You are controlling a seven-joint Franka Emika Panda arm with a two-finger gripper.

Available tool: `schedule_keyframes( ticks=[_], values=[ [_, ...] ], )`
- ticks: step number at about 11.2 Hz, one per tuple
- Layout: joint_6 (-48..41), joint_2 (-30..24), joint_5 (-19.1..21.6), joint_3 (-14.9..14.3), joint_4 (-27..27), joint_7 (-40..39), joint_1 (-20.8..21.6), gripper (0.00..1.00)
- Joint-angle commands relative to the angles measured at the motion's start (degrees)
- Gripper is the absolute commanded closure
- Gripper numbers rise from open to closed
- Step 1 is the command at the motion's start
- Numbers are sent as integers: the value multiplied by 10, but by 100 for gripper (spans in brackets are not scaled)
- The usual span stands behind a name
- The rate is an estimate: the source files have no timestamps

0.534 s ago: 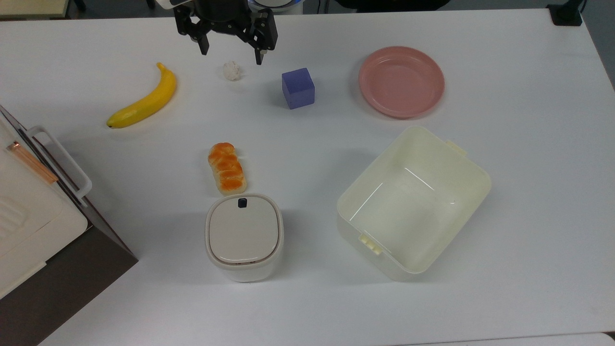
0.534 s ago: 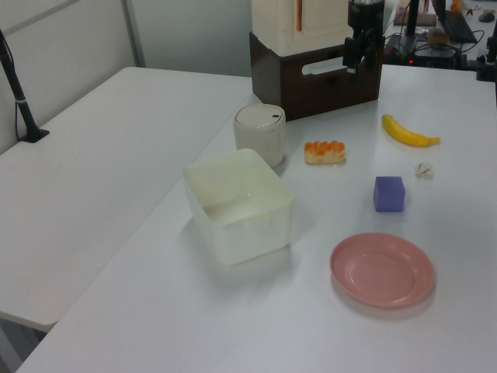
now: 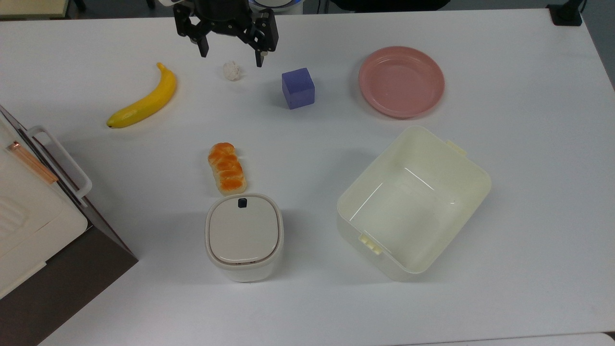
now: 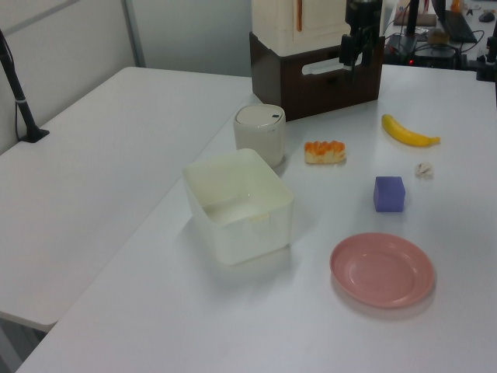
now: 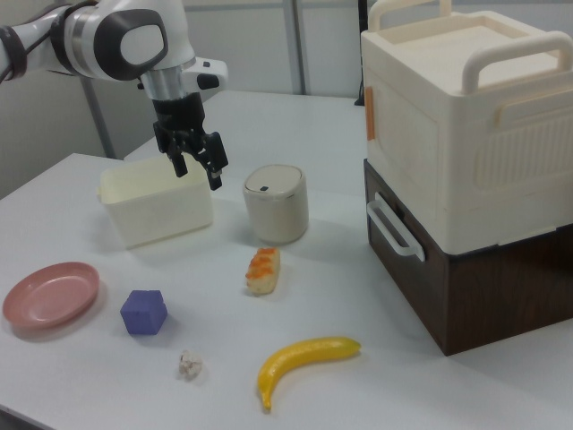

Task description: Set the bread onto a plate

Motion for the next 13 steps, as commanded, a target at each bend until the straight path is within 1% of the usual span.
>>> schedule_keyframes(
  ticks=[1,6,13],
  values=[
    [6,-12,-25,0,-6,14,12,0],
    [-9,-26,-23,1,-8,-1,11,0],
    [-12,-26,-26,4,-17,-3,11,0]
  ],
)
